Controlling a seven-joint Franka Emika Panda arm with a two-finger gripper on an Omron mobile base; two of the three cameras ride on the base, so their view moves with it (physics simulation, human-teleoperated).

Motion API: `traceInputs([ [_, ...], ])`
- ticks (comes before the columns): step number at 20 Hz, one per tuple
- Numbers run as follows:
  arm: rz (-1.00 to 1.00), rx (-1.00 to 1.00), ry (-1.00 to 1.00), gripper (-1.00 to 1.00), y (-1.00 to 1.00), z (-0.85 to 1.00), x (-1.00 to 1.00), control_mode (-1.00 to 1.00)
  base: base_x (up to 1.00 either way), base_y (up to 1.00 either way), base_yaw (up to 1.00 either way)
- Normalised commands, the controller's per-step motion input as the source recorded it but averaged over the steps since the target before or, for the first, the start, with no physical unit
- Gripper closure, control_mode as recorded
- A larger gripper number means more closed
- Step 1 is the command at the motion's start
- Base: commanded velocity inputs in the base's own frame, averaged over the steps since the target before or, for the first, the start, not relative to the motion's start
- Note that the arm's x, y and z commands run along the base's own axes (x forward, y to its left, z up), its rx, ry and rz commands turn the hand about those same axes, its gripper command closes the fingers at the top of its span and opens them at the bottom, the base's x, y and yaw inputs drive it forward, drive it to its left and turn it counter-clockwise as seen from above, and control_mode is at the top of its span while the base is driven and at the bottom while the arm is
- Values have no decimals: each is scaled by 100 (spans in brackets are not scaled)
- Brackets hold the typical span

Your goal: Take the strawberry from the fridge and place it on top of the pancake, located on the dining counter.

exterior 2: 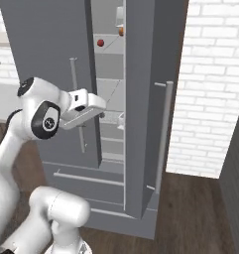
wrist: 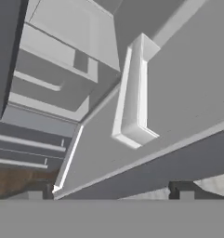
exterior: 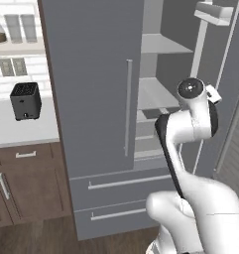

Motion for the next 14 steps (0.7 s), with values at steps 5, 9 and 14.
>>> traceInputs([
  [5,-14,-31,10,-100,-8,-31,60,-100,0,0,0],
  [9,-18,-10,31,-100,-48,-42,89,-100,0,0,0],
  [14,-14,-2,25,-100,-64,-10,47,-100,0,0,0],
])
